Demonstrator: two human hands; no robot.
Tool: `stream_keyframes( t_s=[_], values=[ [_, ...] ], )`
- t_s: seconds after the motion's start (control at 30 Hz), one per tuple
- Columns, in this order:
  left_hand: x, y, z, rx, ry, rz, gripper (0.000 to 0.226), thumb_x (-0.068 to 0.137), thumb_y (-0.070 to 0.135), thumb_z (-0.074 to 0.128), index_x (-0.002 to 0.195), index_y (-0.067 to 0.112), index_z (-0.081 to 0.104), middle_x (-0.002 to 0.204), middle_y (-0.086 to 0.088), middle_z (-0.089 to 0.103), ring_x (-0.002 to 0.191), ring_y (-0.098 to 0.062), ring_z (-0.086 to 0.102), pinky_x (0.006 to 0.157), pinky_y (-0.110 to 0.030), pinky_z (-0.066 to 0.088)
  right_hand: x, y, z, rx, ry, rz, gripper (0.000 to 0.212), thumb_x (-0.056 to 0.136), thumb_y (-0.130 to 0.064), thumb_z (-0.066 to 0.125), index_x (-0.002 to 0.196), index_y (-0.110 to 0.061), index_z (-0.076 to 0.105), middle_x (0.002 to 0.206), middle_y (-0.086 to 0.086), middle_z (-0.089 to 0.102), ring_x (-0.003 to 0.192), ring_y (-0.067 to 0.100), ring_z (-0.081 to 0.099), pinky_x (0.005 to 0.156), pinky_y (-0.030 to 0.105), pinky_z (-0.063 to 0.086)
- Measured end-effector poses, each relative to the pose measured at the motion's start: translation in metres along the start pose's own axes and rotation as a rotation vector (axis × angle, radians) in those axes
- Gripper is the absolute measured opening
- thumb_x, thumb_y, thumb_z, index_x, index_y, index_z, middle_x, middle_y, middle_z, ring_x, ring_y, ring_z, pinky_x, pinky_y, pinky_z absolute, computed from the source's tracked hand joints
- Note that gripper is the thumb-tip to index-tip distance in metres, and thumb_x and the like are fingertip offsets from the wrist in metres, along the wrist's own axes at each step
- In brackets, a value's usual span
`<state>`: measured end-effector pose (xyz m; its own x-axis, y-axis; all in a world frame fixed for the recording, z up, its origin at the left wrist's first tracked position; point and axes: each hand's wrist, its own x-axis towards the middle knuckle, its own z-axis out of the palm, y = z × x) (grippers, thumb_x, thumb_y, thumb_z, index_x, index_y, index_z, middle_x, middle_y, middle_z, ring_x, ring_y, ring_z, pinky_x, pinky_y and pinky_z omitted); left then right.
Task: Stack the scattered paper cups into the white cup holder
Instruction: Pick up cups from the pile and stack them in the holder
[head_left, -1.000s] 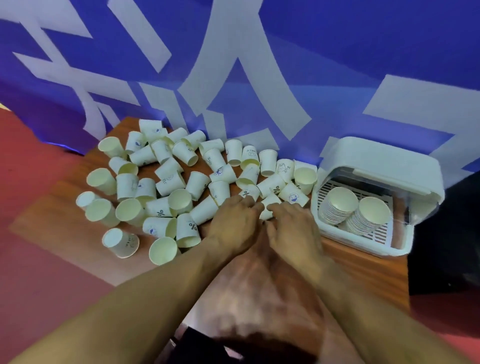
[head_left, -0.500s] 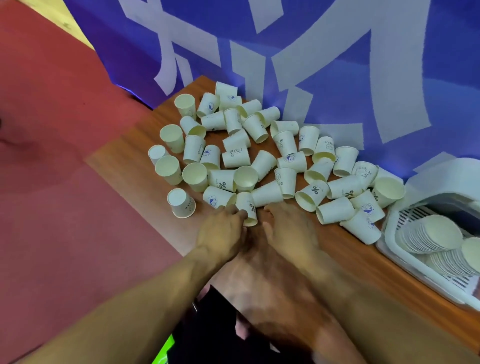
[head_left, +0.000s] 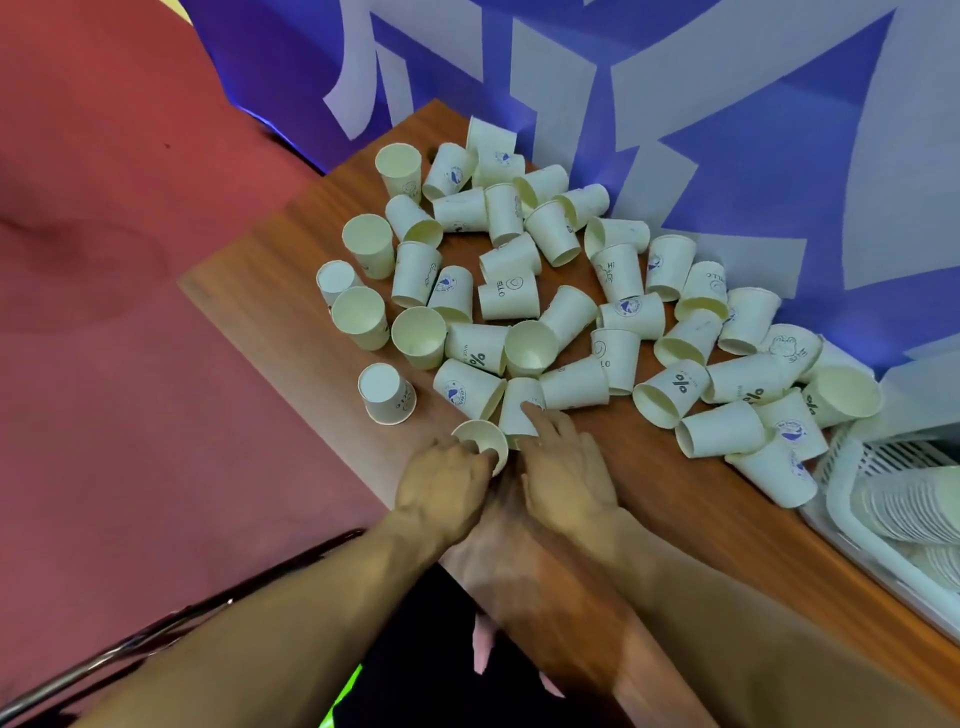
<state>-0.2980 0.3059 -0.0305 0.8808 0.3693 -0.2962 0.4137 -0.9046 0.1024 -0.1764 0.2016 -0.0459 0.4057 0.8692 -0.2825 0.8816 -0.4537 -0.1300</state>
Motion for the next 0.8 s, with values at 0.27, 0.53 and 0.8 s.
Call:
stream_keyframes(
  t_s=[0.27,0.53,0.8],
  values=[
    [0.007,-0.009,0.007,0.090,-0.058,0.054,0.018,0.094,0.020,0.046,0.107,0.021,0.058,0.101,-0.005,0.065,0.094,-0.029,0.058,0.075,-0.034,0.027,0.008,0.013,0.013,0.050,0.117,0.030,0.048,0.068,-0.003,0.072,0.115,-0.003,0.063,0.134,0.011,0.053,0.113,0.030,0.054,0.080,0.040,0.052],
    [0.010,0.003,-0.001,0.064,0.009,0.078,0.022,0.098,0.029,0.039,0.104,0.021,0.059,0.102,-0.005,0.066,0.097,-0.030,0.058,0.080,-0.033,0.034,-0.013,0.036,-0.002,0.149,0.214,0.082,0.052,0.061,0.004,0.075,0.111,0.001,0.061,0.115,0.016,0.055,0.091,0.031,0.059,0.071,0.039,0.054],
    [0.015,0.043,-0.023,0.030,0.123,0.210,0.011,0.082,0.031,0.054,0.087,0.023,0.059,0.077,0.001,0.061,0.076,-0.026,0.058,0.069,-0.035,0.030,-0.054,0.070,-0.028,0.093,0.465,0.195,0.011,0.072,-0.006,0.076,0.079,-0.006,0.068,0.125,0.016,0.054,0.109,0.034,0.051,0.074,0.040,0.048]
  ],
)
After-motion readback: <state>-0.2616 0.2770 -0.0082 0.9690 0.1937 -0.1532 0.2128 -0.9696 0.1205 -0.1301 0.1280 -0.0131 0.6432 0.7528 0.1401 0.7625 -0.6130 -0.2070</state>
